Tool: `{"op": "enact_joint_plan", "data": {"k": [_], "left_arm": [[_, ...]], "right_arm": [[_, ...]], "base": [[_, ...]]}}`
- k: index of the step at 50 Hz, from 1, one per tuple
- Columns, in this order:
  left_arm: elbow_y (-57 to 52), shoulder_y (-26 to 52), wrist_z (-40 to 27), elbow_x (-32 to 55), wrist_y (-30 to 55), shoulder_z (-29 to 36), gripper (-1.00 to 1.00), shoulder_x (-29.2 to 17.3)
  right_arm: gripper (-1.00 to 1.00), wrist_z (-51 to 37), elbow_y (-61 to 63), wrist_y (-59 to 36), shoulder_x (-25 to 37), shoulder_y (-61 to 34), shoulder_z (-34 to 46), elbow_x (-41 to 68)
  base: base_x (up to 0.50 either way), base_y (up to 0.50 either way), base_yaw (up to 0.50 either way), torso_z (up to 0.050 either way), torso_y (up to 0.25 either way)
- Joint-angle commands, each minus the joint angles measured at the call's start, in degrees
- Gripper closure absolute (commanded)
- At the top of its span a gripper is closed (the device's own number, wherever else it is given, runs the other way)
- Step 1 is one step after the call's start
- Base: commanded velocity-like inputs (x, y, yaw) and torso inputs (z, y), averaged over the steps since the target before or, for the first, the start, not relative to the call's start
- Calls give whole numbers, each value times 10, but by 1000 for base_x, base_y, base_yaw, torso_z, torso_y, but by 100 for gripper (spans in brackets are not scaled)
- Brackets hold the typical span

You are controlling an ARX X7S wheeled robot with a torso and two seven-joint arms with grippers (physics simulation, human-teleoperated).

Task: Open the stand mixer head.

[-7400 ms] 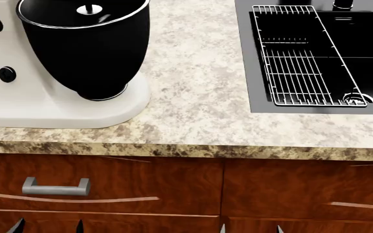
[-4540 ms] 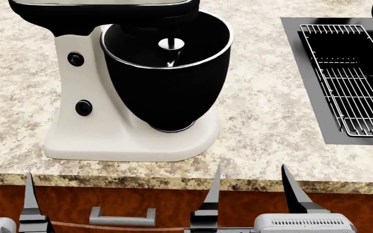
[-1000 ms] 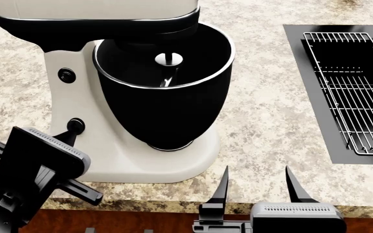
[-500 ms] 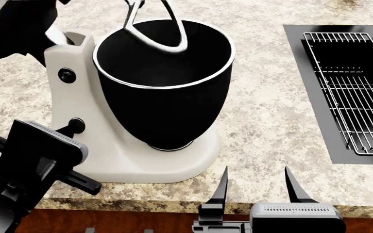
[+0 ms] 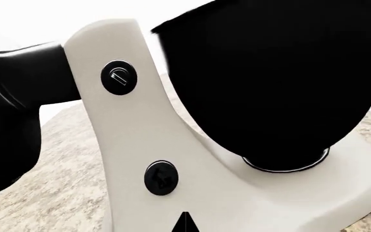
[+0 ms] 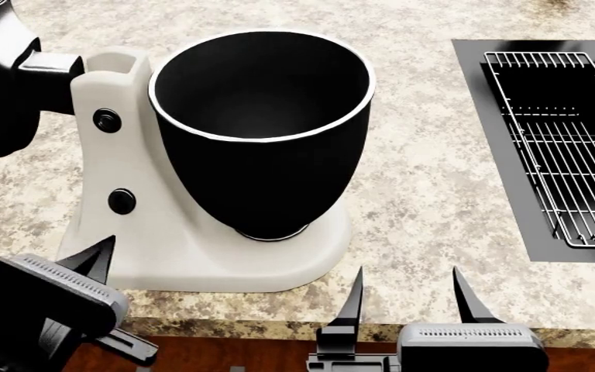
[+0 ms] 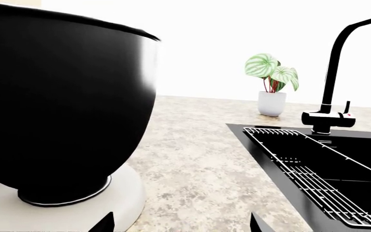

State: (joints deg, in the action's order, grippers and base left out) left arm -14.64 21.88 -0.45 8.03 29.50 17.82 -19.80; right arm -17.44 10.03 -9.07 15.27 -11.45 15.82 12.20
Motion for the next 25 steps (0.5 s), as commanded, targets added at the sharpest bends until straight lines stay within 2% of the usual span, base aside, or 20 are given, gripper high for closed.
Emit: {"op": "enact_joint_plan", "data": {"k": [1,11,25], "left_arm": [[-101,-105,-14,-5,-41,-29,100,7],[-69,-123,-23,-8,-86,-29,100,18],[-58,-131,-29,-16,-104,-20,100,17]], "right_arm": [[-100,12,-11,6,-12,2,-13,4],[-100,11,-29,12,-13,-3,-9,1],[-100,11,-45,17,-14,-6,-1,-1]], "base": [[0,0,0,0,0],[0,0,0,0,0],[0,0,0,0,0]]}}
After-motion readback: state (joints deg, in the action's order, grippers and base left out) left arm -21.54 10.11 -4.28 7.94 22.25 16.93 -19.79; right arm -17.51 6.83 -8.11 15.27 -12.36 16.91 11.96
